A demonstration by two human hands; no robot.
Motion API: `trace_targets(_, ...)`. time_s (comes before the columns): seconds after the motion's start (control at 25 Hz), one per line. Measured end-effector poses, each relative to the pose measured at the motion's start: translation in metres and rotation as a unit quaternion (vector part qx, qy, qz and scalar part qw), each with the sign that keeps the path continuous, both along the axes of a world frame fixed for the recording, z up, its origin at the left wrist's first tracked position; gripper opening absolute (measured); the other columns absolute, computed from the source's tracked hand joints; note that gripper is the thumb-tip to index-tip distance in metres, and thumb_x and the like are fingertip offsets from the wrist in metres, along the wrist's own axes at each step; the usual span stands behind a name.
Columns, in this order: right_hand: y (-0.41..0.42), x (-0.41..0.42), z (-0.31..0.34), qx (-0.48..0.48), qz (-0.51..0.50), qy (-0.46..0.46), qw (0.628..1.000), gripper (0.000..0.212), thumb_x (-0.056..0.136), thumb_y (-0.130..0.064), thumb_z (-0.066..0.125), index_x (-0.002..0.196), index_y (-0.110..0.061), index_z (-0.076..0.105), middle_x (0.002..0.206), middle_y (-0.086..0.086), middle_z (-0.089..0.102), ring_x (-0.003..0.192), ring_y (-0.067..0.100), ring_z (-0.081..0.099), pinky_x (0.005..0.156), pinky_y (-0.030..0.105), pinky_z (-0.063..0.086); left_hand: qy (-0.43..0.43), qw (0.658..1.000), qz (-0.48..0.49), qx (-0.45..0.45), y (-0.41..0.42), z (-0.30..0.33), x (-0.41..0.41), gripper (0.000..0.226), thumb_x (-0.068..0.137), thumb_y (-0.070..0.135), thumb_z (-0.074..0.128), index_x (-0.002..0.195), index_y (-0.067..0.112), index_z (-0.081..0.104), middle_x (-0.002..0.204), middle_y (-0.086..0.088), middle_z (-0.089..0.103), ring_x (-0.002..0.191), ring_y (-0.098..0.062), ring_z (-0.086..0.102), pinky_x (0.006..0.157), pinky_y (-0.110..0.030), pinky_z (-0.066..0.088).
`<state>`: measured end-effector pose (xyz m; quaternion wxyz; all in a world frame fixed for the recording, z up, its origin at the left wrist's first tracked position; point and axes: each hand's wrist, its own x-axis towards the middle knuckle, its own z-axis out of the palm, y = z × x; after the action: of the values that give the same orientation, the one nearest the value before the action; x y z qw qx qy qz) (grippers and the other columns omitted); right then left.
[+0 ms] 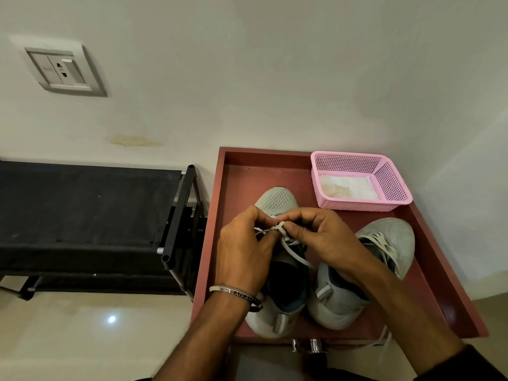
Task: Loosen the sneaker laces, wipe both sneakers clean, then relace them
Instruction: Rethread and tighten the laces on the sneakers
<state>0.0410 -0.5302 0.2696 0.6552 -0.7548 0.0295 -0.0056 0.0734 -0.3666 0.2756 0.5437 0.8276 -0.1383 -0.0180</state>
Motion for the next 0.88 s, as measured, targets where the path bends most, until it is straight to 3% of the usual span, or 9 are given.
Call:
trace_targets(0.08, -0.003, 0.001, 0.003, -0.047, -0.03, -0.023, 0.998, 0.014, 0.084, -0.015, 0.073, 0.098, -0.015, 0.075, 0.093, 0.005, 0.076, 0.088, 0.022, 0.071, 0.081, 0.034, 0.056, 0.001, 1.0, -0.004, -0.006, 0.0, 0.0, 0.0, 0.016, 0.082, 0.022, 0.078, 0.08, 0.028, 0.064, 0.079, 0.012, 0.067, 0.076, -0.001, 0.063, 0.067, -0.023, 0.056)
trace_targets(0.12, -0.006, 0.001, 0.003, -0.146, -0.052, -0.074, 0.985, 0.013, 0.084, -0.014, 0.075, 0.096, -0.017, 0.076, 0.09, 0.001, 0.075, 0.085, 0.023, 0.07, 0.079, 0.038, 0.056, 0.003, 1.0, -0.003, -0.011, 0.0, -0.001, 0.0, 0.014, 0.082, 0.022, 0.078, 0.08, 0.027, 0.065, 0.08, 0.012, 0.068, 0.076, -0.001, 0.064, 0.067, -0.024, 0.057)
trace_targets(0.2, -0.012, 0.002, 0.002, -0.404, -0.075, -0.207, 0.888, 0.013, 0.082, -0.011, 0.074, 0.094, -0.017, 0.076, 0.089, -0.006, 0.071, 0.084, 0.019, 0.064, 0.074, 0.036, 0.051, 0.009, 1.0, -0.001, -0.018, -0.001, -0.001, 0.0, 0.012, 0.081, 0.024, 0.079, 0.08, 0.024, 0.067, 0.079, 0.011, 0.069, 0.075, -0.002, 0.064, 0.067, -0.025, 0.056)
trace_targets(0.24, -0.013, 0.003, 0.002, -0.476, -0.077, -0.246, 0.841, 0.014, 0.081, -0.01, 0.073, 0.093, -0.016, 0.075, 0.089, -0.005, 0.07, 0.084, 0.017, 0.061, 0.073, 0.035, 0.048, 0.01, 1.0, 0.0, -0.016, -0.001, -0.001, 0.0, 0.012, 0.08, 0.025, 0.08, 0.08, 0.023, 0.068, 0.079, 0.011, 0.069, 0.075, -0.002, 0.064, 0.067, -0.024, 0.055)
trace_targets(0.28, -0.013, 0.002, 0.003, -0.505, -0.08, -0.256, 0.821, 0.014, 0.079, -0.008, 0.074, 0.091, -0.015, 0.075, 0.088, -0.004, 0.068, 0.084, 0.018, 0.059, 0.072, 0.034, 0.046, 0.01, 1.0, 0.001, -0.012, 0.0, 0.0, 0.001, 0.012, 0.079, 0.026, 0.08, 0.079, 0.023, 0.069, 0.078, 0.011, 0.069, 0.075, -0.001, 0.064, 0.067, -0.023, 0.055)
trace_targets(0.52, -0.022, 0.0, -0.004, -0.558, -0.156, -0.14, 0.803, 0.012, 0.072, -0.014, 0.081, 0.078, -0.021, 0.074, 0.075, -0.006, 0.065, 0.073, 0.02, 0.055, 0.064, 0.035, 0.042, 0.035, 0.999, -0.016, 0.011, 0.013, 0.003, 0.004, 0.012, 0.074, 0.025, 0.084, 0.071, 0.022, 0.073, 0.075, 0.012, 0.073, 0.074, 0.003, 0.067, 0.068, -0.023, 0.056)
trace_targets(0.64, -0.027, 0.001, -0.005, -0.555, -0.182, -0.099, 0.806, 0.015, 0.07, -0.015, 0.083, 0.076, -0.025, 0.074, 0.075, -0.007, 0.067, 0.073, 0.021, 0.057, 0.067, 0.04, 0.047, 0.057, 0.998, -0.03, 0.012, 0.016, 0.004, 0.004, 0.011, 0.075, 0.022, 0.084, 0.071, 0.021, 0.073, 0.073, 0.011, 0.073, 0.07, 0.003, 0.067, 0.066, -0.018, 0.056)
trace_targets(0.76, -0.025, 0.002, -0.006, -0.518, -0.177, -0.075, 0.834, 0.015, 0.074, -0.016, 0.08, 0.081, -0.028, 0.075, 0.077, -0.009, 0.069, 0.074, 0.017, 0.061, 0.072, 0.043, 0.052, 0.061, 0.998, -0.034, 0.0, 0.017, 0.007, 0.004, 0.011, 0.076, 0.022, 0.083, 0.072, 0.021, 0.073, 0.073, 0.011, 0.072, 0.07, 0.003, 0.066, 0.063, -0.012, 0.053)
trace_targets(0.88, -0.027, 0.002, 0.001, -0.423, -0.148, -0.046, 0.893, 0.021, 0.084, -0.027, 0.074, 0.105, -0.028, 0.074, 0.086, -0.011, 0.072, 0.078, 0.009, 0.065, 0.077, 0.04, 0.055, 0.066, 0.996, -0.051, 0.02, 0.021, 0.007, 0.007, 0.021, 0.074, 0.032, 0.083, 0.089, 0.031, 0.068, 0.09, 0.015, 0.069, 0.083, 0.003, 0.063, 0.074, -0.019, 0.053)
